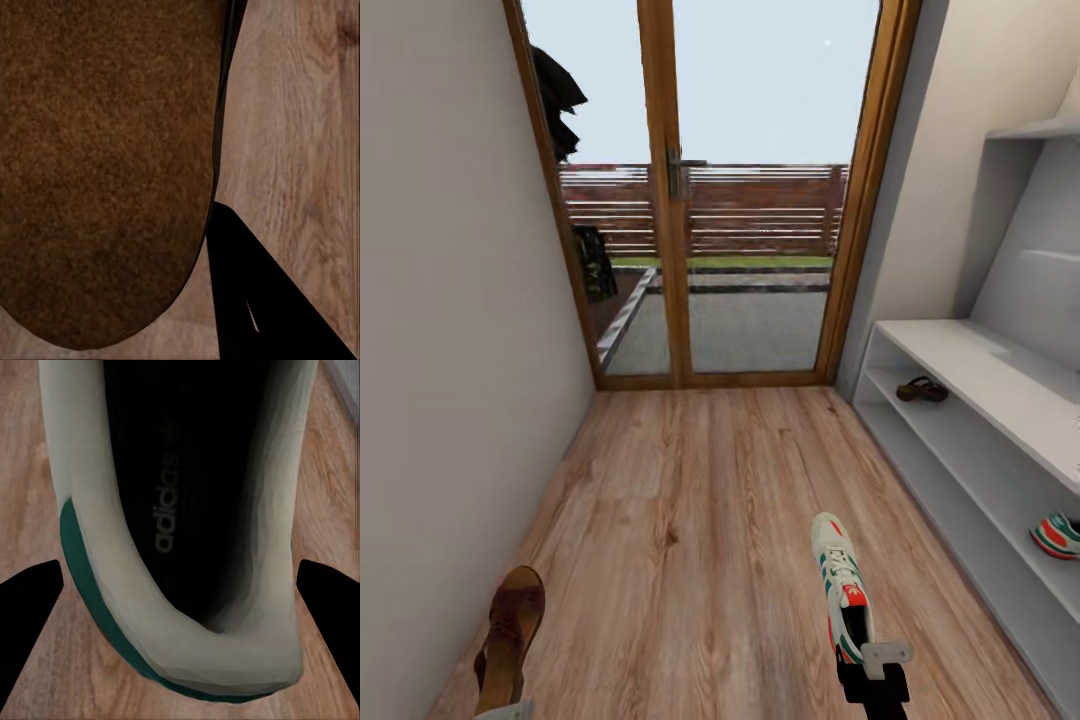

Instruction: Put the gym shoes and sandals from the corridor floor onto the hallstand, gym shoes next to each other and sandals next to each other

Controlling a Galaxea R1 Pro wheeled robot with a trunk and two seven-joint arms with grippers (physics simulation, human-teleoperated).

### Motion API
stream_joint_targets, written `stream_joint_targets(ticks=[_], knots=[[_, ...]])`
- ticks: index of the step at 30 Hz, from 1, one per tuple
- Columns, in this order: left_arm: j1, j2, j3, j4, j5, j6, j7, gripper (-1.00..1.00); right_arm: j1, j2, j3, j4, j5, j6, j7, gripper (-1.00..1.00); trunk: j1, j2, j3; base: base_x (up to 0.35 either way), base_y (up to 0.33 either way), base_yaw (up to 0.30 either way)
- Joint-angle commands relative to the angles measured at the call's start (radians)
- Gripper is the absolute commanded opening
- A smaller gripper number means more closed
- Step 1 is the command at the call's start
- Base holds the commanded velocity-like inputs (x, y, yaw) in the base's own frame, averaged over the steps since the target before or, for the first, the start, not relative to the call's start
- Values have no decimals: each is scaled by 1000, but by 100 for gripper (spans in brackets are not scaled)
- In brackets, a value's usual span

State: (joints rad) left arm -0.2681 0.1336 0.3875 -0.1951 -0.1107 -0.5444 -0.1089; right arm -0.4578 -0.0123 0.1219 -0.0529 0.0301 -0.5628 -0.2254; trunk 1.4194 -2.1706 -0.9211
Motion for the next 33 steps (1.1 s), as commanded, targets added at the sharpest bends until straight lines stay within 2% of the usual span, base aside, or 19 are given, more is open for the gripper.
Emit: stream_joint_targets(ticks=[1,33], knots=[[0,0,10,0,-14,-3,-3,-100,-1,0,8,1,4,0,-9,-100,0,0,-1,338,15,-236],[0,0,10,0,-12,-3,-3,-100,-1,0,8,1,4,0,-9,-100,0,0,11,332,105,-254]])
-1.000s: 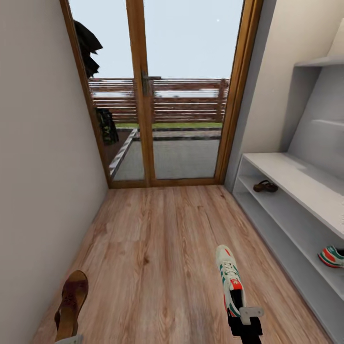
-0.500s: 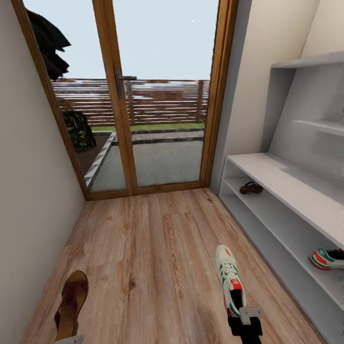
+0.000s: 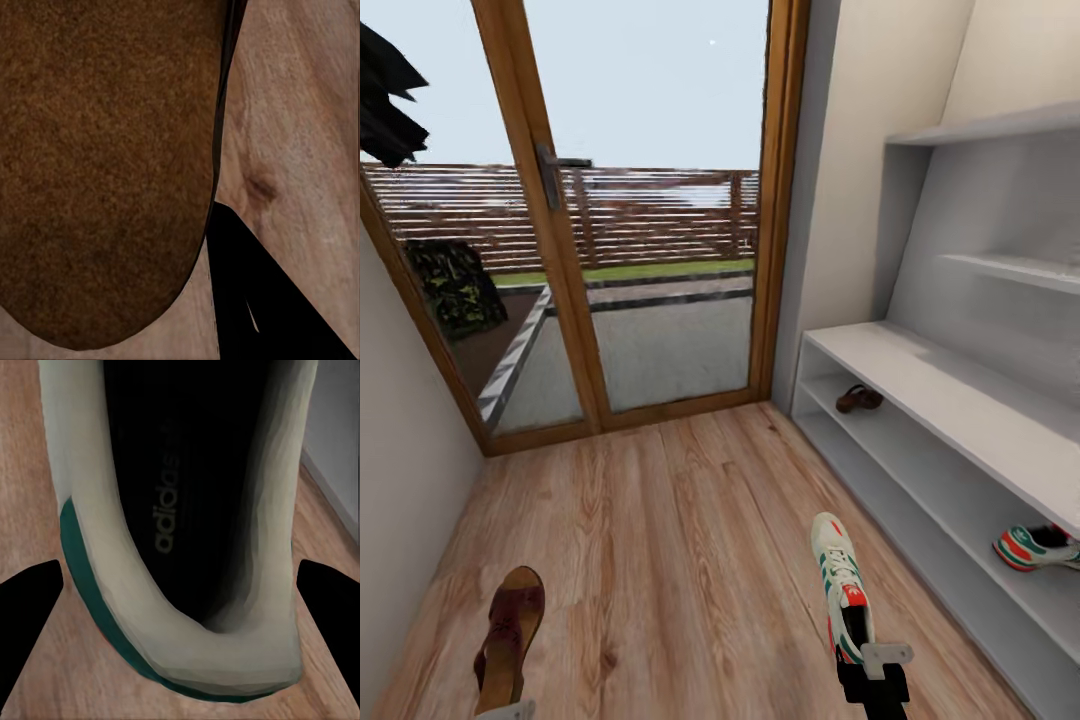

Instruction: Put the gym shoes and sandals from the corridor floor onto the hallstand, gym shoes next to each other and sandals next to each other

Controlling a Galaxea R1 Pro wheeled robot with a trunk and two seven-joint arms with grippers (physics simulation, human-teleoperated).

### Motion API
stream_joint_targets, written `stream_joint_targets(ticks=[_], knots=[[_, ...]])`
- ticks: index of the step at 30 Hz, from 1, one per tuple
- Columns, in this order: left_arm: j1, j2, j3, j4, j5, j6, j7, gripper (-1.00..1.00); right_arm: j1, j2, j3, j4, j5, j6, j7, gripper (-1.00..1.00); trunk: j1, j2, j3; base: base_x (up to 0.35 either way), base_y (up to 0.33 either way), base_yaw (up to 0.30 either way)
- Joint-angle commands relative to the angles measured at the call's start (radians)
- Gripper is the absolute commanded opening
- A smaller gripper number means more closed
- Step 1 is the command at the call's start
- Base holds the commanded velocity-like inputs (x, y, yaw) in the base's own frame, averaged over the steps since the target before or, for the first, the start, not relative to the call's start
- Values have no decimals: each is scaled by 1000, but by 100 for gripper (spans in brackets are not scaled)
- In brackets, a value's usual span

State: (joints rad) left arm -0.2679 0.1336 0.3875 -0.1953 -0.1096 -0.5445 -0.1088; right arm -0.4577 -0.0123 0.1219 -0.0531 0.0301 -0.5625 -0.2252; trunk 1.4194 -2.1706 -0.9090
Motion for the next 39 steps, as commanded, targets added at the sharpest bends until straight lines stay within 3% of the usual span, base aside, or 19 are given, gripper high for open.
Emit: stream_joint_targets(ticks=[1,39], knots=[[-1,0,10,0,-13,-3,-3,-100,-1,0,8,1,4,-1,-9,-100,0,0,0,304,171,-255],[-1,0,11,0,-13,-3,-3,-100,-1,0,8,1,4,-1,-9,-100,0,0,13,272,230,-255]])
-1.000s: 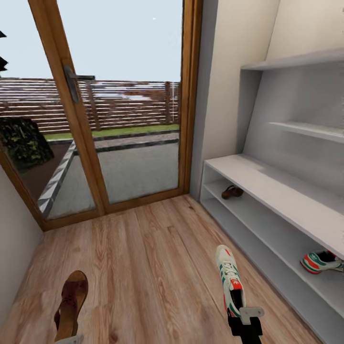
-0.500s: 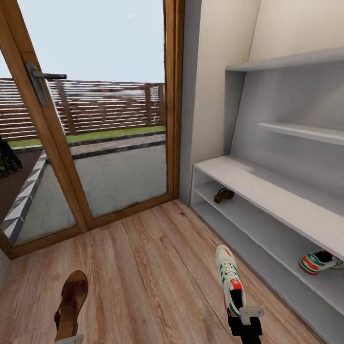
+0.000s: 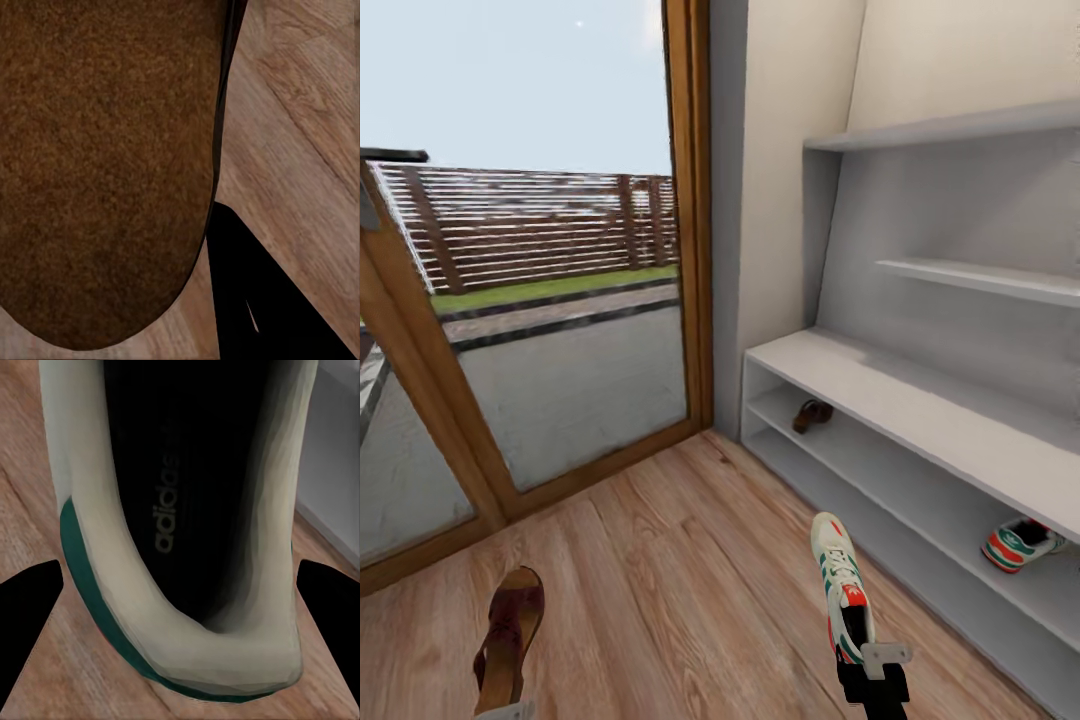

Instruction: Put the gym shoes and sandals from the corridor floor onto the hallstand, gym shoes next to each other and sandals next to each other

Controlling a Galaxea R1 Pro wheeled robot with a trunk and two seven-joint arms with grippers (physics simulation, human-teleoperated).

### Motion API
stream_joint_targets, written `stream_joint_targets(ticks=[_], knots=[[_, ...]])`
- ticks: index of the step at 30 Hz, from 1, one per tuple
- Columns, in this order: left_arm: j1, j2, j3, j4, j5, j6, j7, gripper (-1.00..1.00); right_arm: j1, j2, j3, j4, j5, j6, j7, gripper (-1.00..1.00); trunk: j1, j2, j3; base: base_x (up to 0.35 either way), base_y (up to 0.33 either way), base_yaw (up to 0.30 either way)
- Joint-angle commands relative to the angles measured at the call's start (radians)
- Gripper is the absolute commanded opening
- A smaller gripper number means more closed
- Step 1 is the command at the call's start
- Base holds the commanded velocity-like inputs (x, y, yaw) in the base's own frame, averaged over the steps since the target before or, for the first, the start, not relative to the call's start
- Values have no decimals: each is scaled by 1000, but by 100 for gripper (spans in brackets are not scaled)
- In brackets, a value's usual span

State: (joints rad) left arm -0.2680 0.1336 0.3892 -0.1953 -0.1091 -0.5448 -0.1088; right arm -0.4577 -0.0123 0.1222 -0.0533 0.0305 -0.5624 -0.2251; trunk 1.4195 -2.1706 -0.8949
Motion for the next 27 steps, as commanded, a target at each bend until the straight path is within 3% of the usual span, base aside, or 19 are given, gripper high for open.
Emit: stream_joint_targets(ticks=[1,18,27], knots=[[-1,0,10,1,-14,-3,-3,-100,-1,0,8,1,3,-1,-10,-100,0,0,-1,241,253,-255],[-1,0,10,1,-14,-4,-3,-100,-1,0,8,1,3,-1,-10,-100,0,0,0,233,257,-255],[-1,0,10,1,-14,-4,-3,-100,-1,0,8,1,3,-1,-10,-100,0,0,0,71,293,-255]])
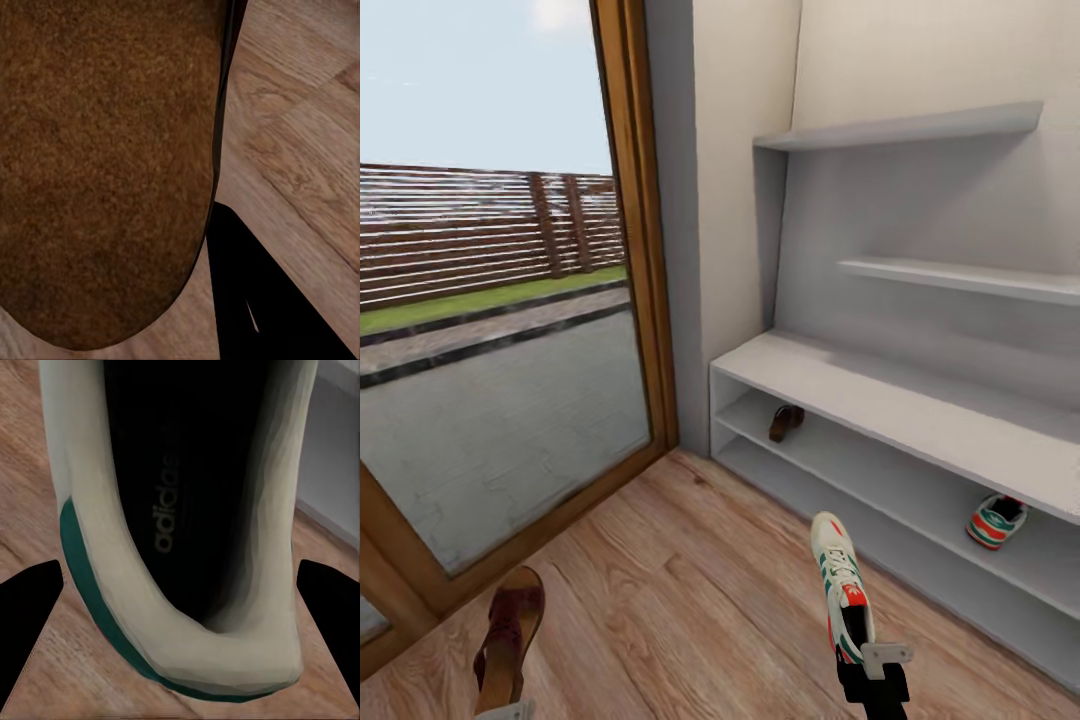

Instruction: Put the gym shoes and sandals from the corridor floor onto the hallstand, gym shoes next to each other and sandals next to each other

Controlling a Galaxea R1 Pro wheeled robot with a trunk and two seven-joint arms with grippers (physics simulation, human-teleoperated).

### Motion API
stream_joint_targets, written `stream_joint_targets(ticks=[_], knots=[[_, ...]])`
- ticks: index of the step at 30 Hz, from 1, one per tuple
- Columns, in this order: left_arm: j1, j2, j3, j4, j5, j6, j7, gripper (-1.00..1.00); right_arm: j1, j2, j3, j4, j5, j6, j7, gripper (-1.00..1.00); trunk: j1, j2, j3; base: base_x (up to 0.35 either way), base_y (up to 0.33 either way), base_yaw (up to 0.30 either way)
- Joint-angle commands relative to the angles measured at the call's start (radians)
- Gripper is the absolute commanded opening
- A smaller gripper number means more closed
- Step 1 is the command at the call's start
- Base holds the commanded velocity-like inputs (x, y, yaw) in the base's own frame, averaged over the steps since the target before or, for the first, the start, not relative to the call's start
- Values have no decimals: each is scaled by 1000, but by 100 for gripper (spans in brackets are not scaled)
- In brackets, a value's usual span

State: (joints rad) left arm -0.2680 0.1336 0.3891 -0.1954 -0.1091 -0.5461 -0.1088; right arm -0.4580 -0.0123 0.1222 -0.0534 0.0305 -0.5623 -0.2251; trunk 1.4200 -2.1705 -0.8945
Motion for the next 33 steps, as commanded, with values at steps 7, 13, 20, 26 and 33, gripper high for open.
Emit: stream_joint_targets(ticks=[7,13,20,26,33], knots=[[-1,0,10,1,-14,-3,-4,-100,-1,0,8,1,3,-1,-10,-100,0,0,-1,3,303,-255],[-1,0,10,1,-14,-3,-3,-100,-1,0,8,1,3,-1,-10,-100,0,0,-1,-41,303,-255],[0,0,10,1,-14,-3,-3,-100,-1,0,8,1,3,-1,-10,-100,0,0,-1,-57,188,-255],[0,0,10,1,-14,-3,-3,-100,-1,0,8,1,3,-1,-10,-100,0,0,-1,-4,9,-255],[0,0,10,1,-14,-3,-3,-100,-1,0,8,1,3,-1,-10,-100,0,0,-1,0,0,-255]])
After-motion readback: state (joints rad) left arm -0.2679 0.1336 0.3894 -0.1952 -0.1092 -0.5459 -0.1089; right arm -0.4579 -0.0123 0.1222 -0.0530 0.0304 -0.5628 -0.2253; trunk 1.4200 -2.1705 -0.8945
